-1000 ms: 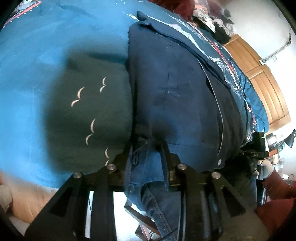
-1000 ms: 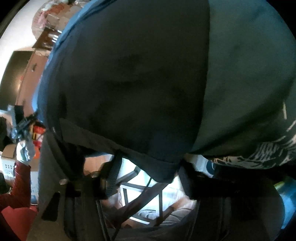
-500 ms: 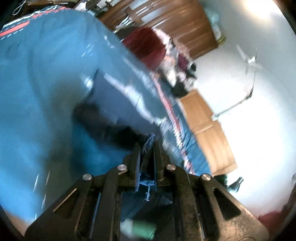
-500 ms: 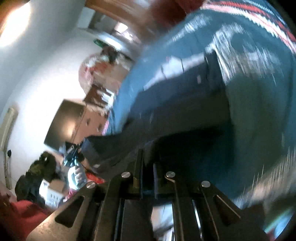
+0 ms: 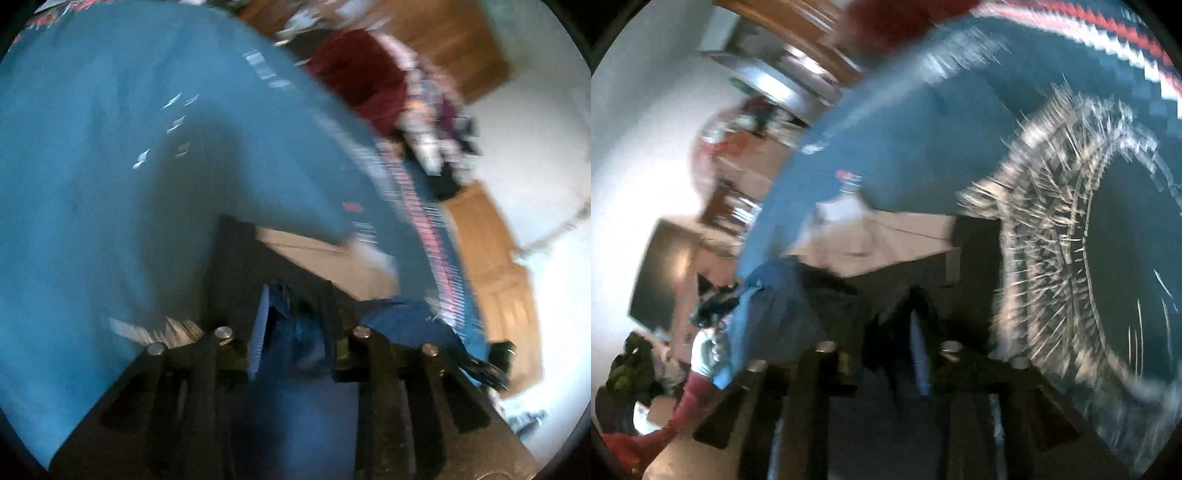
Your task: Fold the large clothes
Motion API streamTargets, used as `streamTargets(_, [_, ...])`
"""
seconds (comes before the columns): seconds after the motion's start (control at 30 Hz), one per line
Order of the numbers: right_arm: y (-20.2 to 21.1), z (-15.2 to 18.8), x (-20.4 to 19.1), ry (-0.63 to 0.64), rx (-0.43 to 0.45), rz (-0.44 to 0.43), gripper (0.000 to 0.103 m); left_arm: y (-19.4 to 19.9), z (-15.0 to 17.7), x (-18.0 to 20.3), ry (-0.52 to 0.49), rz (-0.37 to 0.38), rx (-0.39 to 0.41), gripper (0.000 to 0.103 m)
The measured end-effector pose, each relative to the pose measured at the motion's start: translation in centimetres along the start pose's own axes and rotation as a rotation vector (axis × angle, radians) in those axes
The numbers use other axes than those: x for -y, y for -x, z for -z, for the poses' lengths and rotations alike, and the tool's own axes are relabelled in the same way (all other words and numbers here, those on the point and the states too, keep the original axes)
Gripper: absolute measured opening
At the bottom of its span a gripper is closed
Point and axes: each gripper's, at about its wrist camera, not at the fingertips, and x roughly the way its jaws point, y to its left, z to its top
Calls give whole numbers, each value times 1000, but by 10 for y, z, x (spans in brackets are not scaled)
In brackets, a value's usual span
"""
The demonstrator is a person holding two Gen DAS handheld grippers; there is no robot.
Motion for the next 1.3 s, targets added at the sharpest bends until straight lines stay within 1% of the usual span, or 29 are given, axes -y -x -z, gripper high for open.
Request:
streamTargets(0.03, [-10, -3, 13, -17, -3, 40, 44, -15, 1, -13, 23, -50, -26, 45])
streamTargets(0.07, [-16, -6, 25, -31, 2, 62, 44, -27, 4, -26, 49, -28, -37, 44])
streamTargets(0.13, [-14, -7, 37, -49, 41, 35, 49, -21, 6, -31, 51, 27, 5, 43])
streamTargets(0.17, [-12, -6, 39, -42, 58, 31, 56, -18, 8, -31, 51, 41, 7, 44])
streamTargets(0.33, [-24, -2, 38, 15, 59, 41, 56, 5, 14, -30, 58, 65, 40, 52])
streamTargets(0.37, [-21, -4, 39, 12, 86, 57, 56, 11, 12, -30, 59, 62, 59, 61])
streamTargets(0.4, [-10, -5, 38, 10, 155, 91, 56, 24, 11, -28, 58, 59, 99, 67])
streamTargets(0.43, [0, -4, 36, 13, 211, 111, 56, 29, 4, -31, 55, 57, 127, 69])
streamTargets(0.5, [17, -2, 31, 5, 288, 135, 56, 53, 0, -32, 25, -29, 203, 71])
streamTargets(0.53, [15, -1, 27, 12, 282, 123, 56, 60, -2, -24, -24, -87, 230, 71])
streamTargets(0.57, [4, 0, 19, 47, 232, 109, 56, 72, 7, -13, -84, -93, 239, 71])
streamTargets(0.67, [-33, 9, 1, 148, 87, 130, 56, 72, 39, 14, -223, -39, 169, 72])
streamTargets(0.7, [-49, 10, 2, 171, 45, 184, 57, 68, 47, 13, -249, -40, 141, 73])
streamTargets(0.73, [-63, 11, 6, 188, 21, 235, 57, 55, 57, 13, -271, -61, 93, 73])
streamTargets(0.77, [-73, 11, 14, 182, -6, 246, 54, 38, 67, 4, -275, -140, 40, 73])
streamTargets(0.8, [-75, 10, 17, 179, 2, 246, 48, 24, 72, -10, -256, -222, -2, 72])
streamTargets(0.83, [-72, 8, 13, 181, 7, 278, 45, 19, 76, -23, -226, -266, -14, 64])
streamTargets(0.87, [-65, 8, 2, 197, 16, 339, 46, 27, 78, -19, -224, -278, 11, 57])
streamTargets(0.9, [-55, 10, -12, 222, 43, 364, 46, 31, 78, -10, -240, -295, 14, 58])
streamTargets(0.93, [-40, 19, -35, 268, 87, 344, 46, 40, 84, 8, -292, -295, 30, 58])
streamTargets(0.97, [-28, 30, -55, 301, 123, 308, 46, 50, 95, 34, -363, -245, 57, 61])
streamTargets(1.0, [-16, 49, -83, 331, 163, 238, 48, 56, 109, 62, -417, -158, 67, 71])
streamTargets(1.03, [-12, 73, -108, 350, 172, 143, 50, 59, 117, 76, -435, -87, 62, 75])
streamTargets(1.07, [-15, 90, -122, 359, 158, 86, 53, 53, 135, 101, -446, 79, 20, 80])
streamTargets(1.13, [-39, 134, -151, 406, 72, -23, 53, 34, 150, 124, -440, 226, -62, 80])
streamTargets(1.17, [-61, 156, -162, 439, 15, -35, 52, 13, 160, 132, -428, 278, -122, 80])
streamTargets(1.2, [-74, 166, -163, 445, -11, -23, 52, -3, 167, 131, -422, 294, -169, 79])
streamTargets(1.27, [-99, 176, -147, 404, -69, -12, 51, -31, 170, 115, -382, 240, -225, 74])
streamTargets(1.3, [-104, 177, -137, 388, -86, 3, 46, -37, 164, 99, -336, 239, -236, 60])
